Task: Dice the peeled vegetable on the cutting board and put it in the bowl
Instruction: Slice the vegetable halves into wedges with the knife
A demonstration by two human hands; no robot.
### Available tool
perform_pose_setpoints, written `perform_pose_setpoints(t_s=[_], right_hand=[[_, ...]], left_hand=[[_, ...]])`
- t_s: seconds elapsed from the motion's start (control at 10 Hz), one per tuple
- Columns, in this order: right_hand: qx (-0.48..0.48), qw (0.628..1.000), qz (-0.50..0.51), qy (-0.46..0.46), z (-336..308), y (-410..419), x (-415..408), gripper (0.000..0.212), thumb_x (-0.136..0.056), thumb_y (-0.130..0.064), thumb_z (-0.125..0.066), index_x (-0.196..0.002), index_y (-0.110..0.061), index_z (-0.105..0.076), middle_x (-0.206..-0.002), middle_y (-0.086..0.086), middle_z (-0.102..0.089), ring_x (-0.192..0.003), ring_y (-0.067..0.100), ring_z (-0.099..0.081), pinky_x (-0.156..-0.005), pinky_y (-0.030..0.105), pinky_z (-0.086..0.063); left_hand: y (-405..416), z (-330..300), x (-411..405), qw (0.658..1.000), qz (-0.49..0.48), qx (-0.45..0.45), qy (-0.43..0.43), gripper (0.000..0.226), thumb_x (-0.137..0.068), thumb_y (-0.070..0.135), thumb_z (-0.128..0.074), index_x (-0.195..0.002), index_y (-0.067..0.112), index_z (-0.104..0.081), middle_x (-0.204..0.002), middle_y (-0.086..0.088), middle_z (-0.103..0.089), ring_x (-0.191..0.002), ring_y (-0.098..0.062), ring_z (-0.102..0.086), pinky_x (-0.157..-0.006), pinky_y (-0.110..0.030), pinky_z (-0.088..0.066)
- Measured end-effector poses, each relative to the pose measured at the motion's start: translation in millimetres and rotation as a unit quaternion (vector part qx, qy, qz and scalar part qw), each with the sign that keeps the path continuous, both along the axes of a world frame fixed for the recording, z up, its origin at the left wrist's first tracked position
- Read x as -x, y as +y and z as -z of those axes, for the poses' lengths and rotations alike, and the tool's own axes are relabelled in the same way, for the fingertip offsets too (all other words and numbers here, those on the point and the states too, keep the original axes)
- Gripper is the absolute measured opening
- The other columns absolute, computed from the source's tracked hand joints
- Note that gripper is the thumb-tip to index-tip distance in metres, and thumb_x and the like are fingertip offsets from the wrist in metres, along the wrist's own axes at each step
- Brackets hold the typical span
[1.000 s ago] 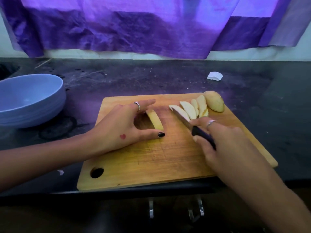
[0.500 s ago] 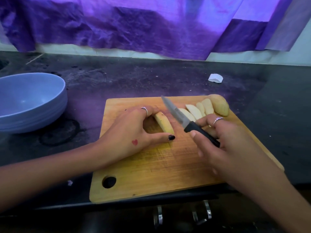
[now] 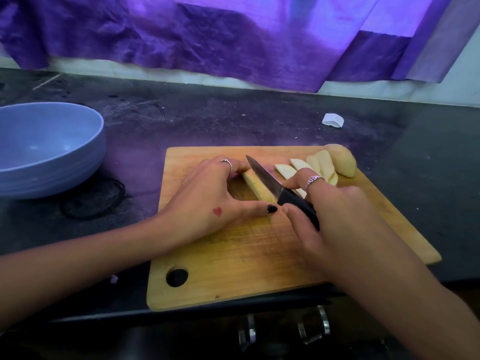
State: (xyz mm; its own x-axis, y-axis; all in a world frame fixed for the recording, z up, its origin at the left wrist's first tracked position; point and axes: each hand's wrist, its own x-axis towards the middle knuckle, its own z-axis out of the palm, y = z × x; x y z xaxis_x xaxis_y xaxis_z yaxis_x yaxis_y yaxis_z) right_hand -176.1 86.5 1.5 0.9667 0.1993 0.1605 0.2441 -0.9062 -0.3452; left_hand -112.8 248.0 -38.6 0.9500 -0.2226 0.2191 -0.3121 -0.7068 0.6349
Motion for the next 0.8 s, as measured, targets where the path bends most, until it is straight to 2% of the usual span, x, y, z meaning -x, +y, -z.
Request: perform_pose_setpoints(t_s=[0.2, 0.3, 0.4, 0.5, 0.6, 0.7, 0.8], right_hand=[[0.026, 1.000, -0.002, 0.011, -4, 2, -3, 0.019, -0.096, -0.038, -0.041, -0.115, -0.037, -0.039, -0.077, -0.005, -0.048, -0.060, 0.009, -0.046, -0.047, 0.021, -0.033], [0.038, 0.999, -0.007, 0.022, -9, 5, -4, 0.015, -0.096, -0.039, -0.041, -0.111, -0.038, -0.040, -0.078, -0.005, -0.047, -0.062, 0.010, -0.046, -0.048, 0.022, -0.030], [0.048, 0.999, -0.012, 0.019, -11, 7, -5, 0.016, -0.096, -0.038, -0.040, -0.112, -0.039, -0.038, -0.079, -0.006, -0.047, -0.065, 0.011, -0.048, -0.050, 0.022, -0.036], [0.055, 0.998, -0.020, 0.013, -8, 10, -6, 0.021, -0.097, -0.038, -0.039, -0.117, -0.040, -0.033, -0.081, -0.007, -0.045, -0.072, 0.013, -0.049, -0.059, 0.027, -0.047], [0.045, 0.999, -0.026, 0.014, -5, 10, -9, 0.024, -0.097, -0.037, -0.040, -0.119, -0.042, -0.032, -0.081, -0.008, -0.043, -0.075, 0.014, -0.049, -0.062, 0.029, -0.049], [0.029, 0.999, -0.024, 0.013, -2, 10, -8, 0.009, -0.095, -0.035, -0.044, -0.102, -0.036, -0.038, -0.075, -0.009, -0.046, -0.070, 0.014, -0.049, -0.059, 0.030, -0.047], [0.016, 1.000, -0.023, -0.006, 2, 11, -10, 0.031, -0.091, -0.027, -0.052, -0.068, -0.033, -0.031, -0.065, -0.006, -0.048, -0.064, 0.019, -0.051, -0.058, 0.032, -0.043]], left_hand=[[1, 0, -2, 1.000, -0.003, 0.007, 0.015, 0.081, -0.047, 0.070, -0.066, -0.120, 0.037, -0.059, -0.108, 0.020, -0.057, -0.107, -0.003, -0.050, -0.092, -0.029, -0.045], [2, -1, -1, 1.000, 0.010, 0.025, 0.013, 0.062, -0.049, 0.066, -0.070, -0.107, 0.047, -0.060, -0.099, 0.023, -0.058, -0.096, 0.006, -0.051, -0.082, -0.012, -0.042], [3, -2, -2, 0.999, 0.012, 0.047, 0.017, 0.044, -0.049, 0.062, -0.075, -0.089, 0.056, -0.057, -0.090, 0.028, -0.059, -0.090, 0.022, -0.047, -0.070, 0.003, -0.036], [3, 0, -2, 0.997, 0.008, 0.069, 0.025, 0.050, -0.048, 0.059, -0.078, -0.094, 0.048, -0.063, -0.090, 0.028, -0.062, -0.091, 0.022, -0.049, -0.070, 0.003, -0.037], [3, 1, -4, 0.997, 0.010, 0.069, 0.029, 0.058, -0.047, 0.058, -0.077, -0.102, 0.042, -0.066, -0.092, 0.028, -0.062, -0.092, 0.020, -0.051, -0.071, 0.001, -0.040], [3, -2, -3, 0.997, 0.009, 0.074, 0.034, 0.057, -0.048, 0.056, -0.080, -0.101, 0.044, -0.064, -0.089, 0.031, -0.060, -0.091, 0.024, -0.048, -0.072, 0.003, -0.038], [3, 0, -4, 0.997, -0.005, 0.068, 0.042, 0.065, -0.045, 0.058, -0.080, -0.107, 0.043, -0.065, -0.097, 0.025, -0.065, -0.094, 0.019, -0.052, -0.076, 0.000, -0.041]])
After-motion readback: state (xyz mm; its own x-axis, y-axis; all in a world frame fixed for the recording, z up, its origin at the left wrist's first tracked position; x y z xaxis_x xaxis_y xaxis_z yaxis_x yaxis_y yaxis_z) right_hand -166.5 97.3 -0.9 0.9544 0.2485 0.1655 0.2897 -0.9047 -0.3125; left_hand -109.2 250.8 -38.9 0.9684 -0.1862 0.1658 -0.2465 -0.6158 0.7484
